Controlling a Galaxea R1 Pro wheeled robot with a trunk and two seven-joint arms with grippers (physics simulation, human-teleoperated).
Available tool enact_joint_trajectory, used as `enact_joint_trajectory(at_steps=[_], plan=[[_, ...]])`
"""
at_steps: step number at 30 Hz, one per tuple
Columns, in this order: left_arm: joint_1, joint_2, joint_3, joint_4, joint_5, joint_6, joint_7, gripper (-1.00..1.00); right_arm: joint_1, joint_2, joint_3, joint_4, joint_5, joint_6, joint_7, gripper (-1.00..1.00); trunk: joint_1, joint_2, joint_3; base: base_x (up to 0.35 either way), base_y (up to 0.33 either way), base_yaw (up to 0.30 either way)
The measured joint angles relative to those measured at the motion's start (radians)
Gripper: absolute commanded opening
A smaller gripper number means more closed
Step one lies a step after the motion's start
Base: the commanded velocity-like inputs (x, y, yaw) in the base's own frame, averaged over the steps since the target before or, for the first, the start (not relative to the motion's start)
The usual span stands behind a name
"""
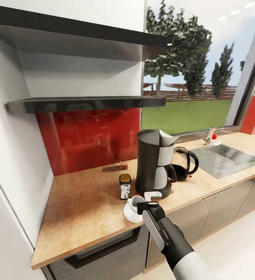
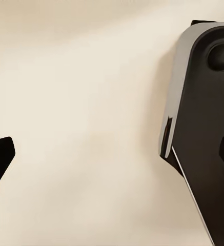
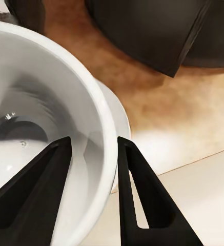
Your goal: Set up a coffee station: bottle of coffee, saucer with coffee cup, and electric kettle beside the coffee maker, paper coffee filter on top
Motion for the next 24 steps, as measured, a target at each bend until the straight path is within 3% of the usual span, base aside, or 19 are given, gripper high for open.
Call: enact_joint_trajectory(at_steps=[10,11,24], plan=[[0.000,0.000,0.000,0.000,0.000,0.000,0.001,1.00,0.000,0.000,-0.002,0.003,0.001,0.000,0.000,-1.00,0.000,0.000,0.000,0.005,-0.001,0.000],[0.000,0.000,0.000,0.000,0.000,0.000,0.000,1.00,0.000,0.000,-0.002,0.004,0.001,0.000,0.000,1.00,0.000,0.000,0.000,0.000,0.000,0.000],[0.000,0.001,0.000,0.000,0.000,0.000,0.000,1.00,0.000,0.000,-0.002,0.005,0.001,-0.002,0.000,1.00,0.000,0.000,0.000,0.000,0.000,0.000]])
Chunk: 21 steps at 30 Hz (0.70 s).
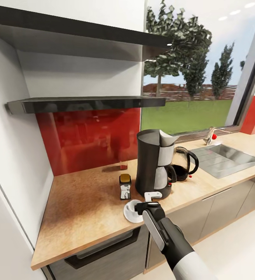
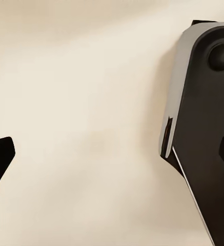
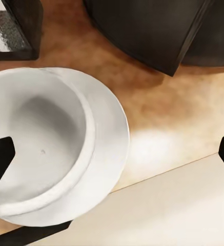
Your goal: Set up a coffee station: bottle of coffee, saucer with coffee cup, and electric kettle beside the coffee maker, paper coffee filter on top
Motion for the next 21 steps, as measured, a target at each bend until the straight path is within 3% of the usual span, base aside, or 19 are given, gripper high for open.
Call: enact_joint_trajectory(at_steps=[15,21], plan=[[0.000,0.002,0.001,0.000,0.000,0.000,0.000,1.00,0.000,0.000,0.005,-0.010,-0.004,0.001,0.001,1.00,0.000,0.000,0.000,0.000,0.000,0.000],[0.000,0.002,0.001,0.000,0.001,0.000,0.000,1.00,0.000,-0.001,0.010,-0.126,-0.004,0.000,0.002,1.00,0.000,0.000,0.006,0.000,0.000,0.000]])
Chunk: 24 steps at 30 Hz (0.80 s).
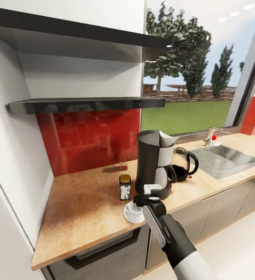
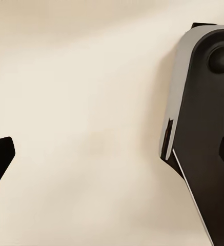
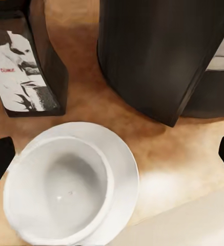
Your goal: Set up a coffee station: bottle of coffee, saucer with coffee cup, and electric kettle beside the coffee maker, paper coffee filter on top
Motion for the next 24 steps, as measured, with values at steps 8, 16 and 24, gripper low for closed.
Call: enact_joint_trajectory(at_steps=[8,16,24], plan=[[0.000,-0.002,-0.001,0.000,-0.001,0.000,0.000,1.00,0.000,0.000,0.000,-0.025,0.000,0.000,0.000,1.00,0.000,0.000,0.012,0.000,0.000,0.000],[0.000,-0.003,-0.001,0.000,-0.001,0.000,0.000,1.00,0.000,-0.002,0.000,-0.019,0.002,-0.001,0.000,1.00,0.000,0.000,0.023,0.000,0.000,0.000],[0.000,-0.003,-0.001,0.000,-0.001,0.000,0.000,1.00,0.000,-0.007,-0.003,0.033,0.001,-0.002,0.000,1.00,0.000,0.000,0.029,0.000,0.000,-0.171]])
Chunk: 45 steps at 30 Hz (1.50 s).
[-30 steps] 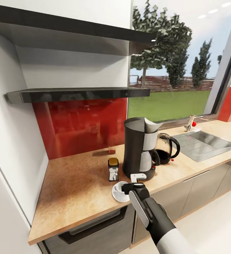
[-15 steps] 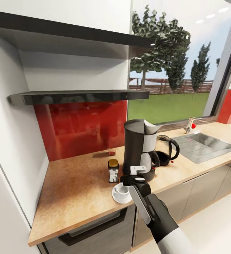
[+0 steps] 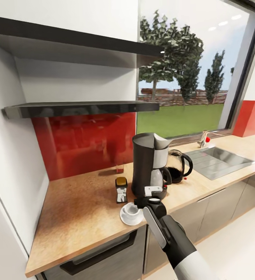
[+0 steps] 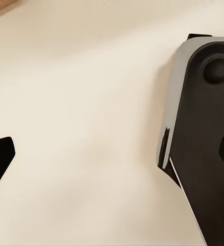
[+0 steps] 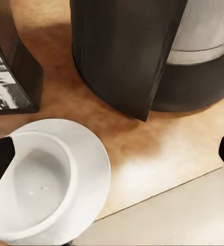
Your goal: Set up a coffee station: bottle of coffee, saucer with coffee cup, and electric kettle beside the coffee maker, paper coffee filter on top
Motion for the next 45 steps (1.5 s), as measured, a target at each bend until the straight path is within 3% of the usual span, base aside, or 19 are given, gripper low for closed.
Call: enact_joint_trajectory(at_steps=[13,18,20,25,26,27,28,32,33,35,39,40,43,45], plan=[[0.000,0.001,0.000,0.000,0.000,0.000,0.000,1.00,0.000,-0.001,-0.002,0.051,0.000,0.000,0.000,1.00,0.000,0.000,0.006,0.000,0.000,-0.281],[0.000,-0.001,0.000,0.000,0.000,-0.001,0.000,1.00,0.001,-0.028,-0.001,0.066,0.001,-0.001,0.000,1.00,0.000,0.000,0.006,0.000,0.000,-0.294],[0.000,-0.001,0.000,-0.001,0.000,-0.001,0.000,1.00,0.002,-0.041,-0.001,0.132,-0.001,-0.002,0.000,1.00,0.000,0.000,0.006,0.000,0.000,-0.294],[0.000,-0.002,-0.001,-0.002,0.000,-0.001,-0.001,1.00,0.002,-0.043,-0.002,0.305,-0.003,-0.033,-0.002,1.00,0.000,0.000,0.006,0.000,0.000,-0.295],[0.000,-0.002,-0.001,-0.002,0.000,-0.001,-0.001,1.00,0.002,-0.043,-0.002,0.340,-0.003,-0.051,-0.002,1.00,0.000,0.000,0.006,0.000,0.000,-0.296],[0.000,-0.002,-0.001,-0.002,0.000,-0.001,-0.002,1.00,0.002,-0.039,-0.002,0.468,-0.004,-0.146,-0.002,1.00,0.000,0.000,0.006,0.000,0.000,-0.296],[0.000,-0.002,-0.001,-0.002,0.000,-0.001,-0.001,1.00,0.002,-0.038,-0.002,0.533,-0.005,-0.179,-0.002,1.00,0.000,0.000,0.006,0.000,0.000,-0.296],[0.000,-0.002,-0.001,-0.002,0.000,-0.001,-0.001,1.00,0.002,-0.034,-0.004,0.690,-0.009,-0.260,0.001,1.00,0.000,0.000,0.006,0.000,0.000,-0.296],[0.000,-0.003,-0.001,-0.002,0.000,-0.001,-0.001,1.00,0.002,-0.031,-0.005,0.794,-0.013,-0.300,0.006,1.00,0.000,0.000,0.006,0.000,0.000,-0.295],[0.000,-0.004,-0.001,-0.002,0.000,-0.002,0.000,1.00,0.007,-0.029,-0.005,0.907,-0.012,-0.355,0.052,1.00,0.000,0.000,0.006,0.000,0.000,-0.289],[0.000,-0.005,0.001,-0.002,-0.001,-0.008,0.001,1.00,0.031,-0.026,-0.005,1.051,-0.006,-0.472,0.193,1.00,0.000,0.000,0.006,0.000,0.000,-0.263],[0.000,-0.005,0.003,-0.002,-0.001,-0.012,0.001,1.00,0.068,-0.027,-0.005,1.085,-0.003,-0.537,0.241,1.00,0.000,0.000,0.006,0.000,0.000,-0.245],[0.000,-0.005,0.005,-0.002,-0.001,-0.017,0.001,1.00,0.154,-0.029,0.000,1.104,0.020,-0.631,0.270,1.00,0.000,0.000,0.006,0.000,0.000,-0.243],[0.000,-0.005,0.006,-0.003,0.000,-0.019,0.000,1.00,0.209,-0.032,0.002,1.106,0.075,-0.691,0.276,1.00,0.000,0.000,0.005,0.000,0.000,-0.242]])
